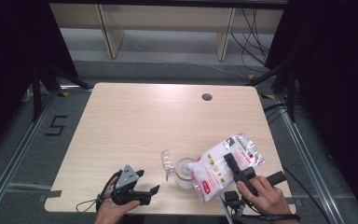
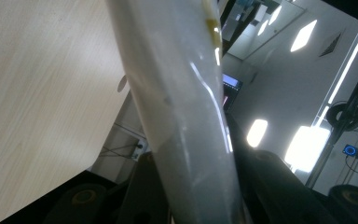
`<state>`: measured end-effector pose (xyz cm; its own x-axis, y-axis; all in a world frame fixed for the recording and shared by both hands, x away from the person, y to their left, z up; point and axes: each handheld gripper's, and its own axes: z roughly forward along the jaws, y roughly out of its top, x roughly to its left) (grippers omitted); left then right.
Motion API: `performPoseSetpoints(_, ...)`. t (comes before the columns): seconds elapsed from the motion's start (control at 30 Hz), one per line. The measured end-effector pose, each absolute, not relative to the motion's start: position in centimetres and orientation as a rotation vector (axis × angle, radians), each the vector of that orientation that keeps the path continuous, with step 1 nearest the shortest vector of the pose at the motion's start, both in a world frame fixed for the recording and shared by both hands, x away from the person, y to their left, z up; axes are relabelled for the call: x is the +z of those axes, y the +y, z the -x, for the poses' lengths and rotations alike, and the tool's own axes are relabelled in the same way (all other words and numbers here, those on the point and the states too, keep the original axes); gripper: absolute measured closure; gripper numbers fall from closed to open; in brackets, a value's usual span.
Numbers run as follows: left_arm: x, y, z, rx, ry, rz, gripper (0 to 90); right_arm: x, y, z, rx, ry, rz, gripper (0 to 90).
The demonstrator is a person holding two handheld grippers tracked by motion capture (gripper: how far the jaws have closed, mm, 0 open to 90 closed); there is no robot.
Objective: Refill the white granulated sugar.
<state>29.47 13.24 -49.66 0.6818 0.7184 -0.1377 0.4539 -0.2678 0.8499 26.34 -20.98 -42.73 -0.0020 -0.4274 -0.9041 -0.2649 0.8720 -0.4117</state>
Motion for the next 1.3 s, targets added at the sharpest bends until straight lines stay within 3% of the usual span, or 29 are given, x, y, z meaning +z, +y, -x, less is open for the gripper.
performPoseSetpoints(1.3,-49.68,13.21,-29.43,0.33,0.925,-1.908,19.4,-42.78,-21.14,-26.45,-0.132,1.604,0.558,79.9)
